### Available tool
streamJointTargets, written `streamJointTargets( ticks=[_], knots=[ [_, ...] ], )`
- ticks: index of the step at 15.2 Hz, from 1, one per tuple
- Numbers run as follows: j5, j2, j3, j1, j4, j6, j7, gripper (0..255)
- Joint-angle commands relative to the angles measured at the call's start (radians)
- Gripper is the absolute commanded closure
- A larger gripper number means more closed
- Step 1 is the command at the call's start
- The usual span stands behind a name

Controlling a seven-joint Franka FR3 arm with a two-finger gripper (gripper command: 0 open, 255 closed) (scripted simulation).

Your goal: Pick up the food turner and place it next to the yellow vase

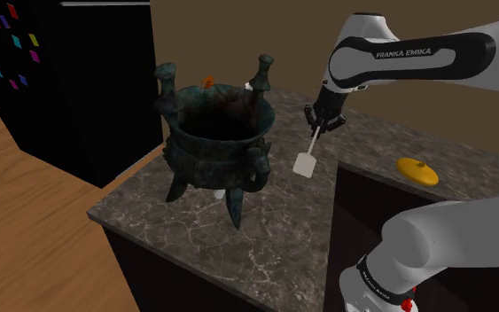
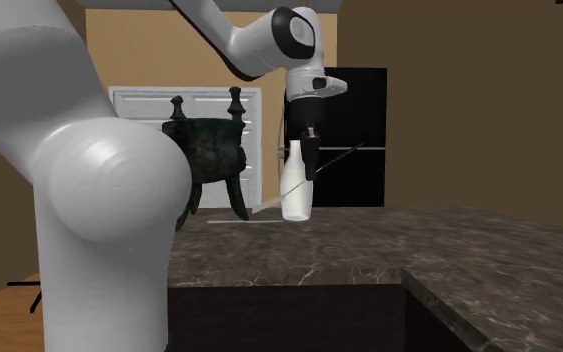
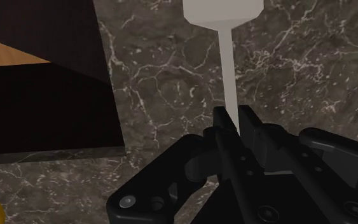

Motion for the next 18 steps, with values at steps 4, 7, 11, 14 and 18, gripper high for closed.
streamJointTargets(
  ticks=[4, 7, 11, 14, 18],
  knots=[
    [-0.048, 0.061, -0.091, -0.056, 0.037, 0.026, -0.117, 255],
    [-0.071, 0.107, -0.144, -0.087, 0.074, 0.038, -0.185, 255],
    [-0.092, 0.182, -0.21, -0.123, 0.14, 0.05, -0.276, 255],
    [-0.098, 0.246, -0.257, -0.148, 0.201, 0.057, -0.343, 255],
    [-0.093, 0.341, -0.316, -0.177, 0.297, 0.059, -0.434, 255]
  ],
)
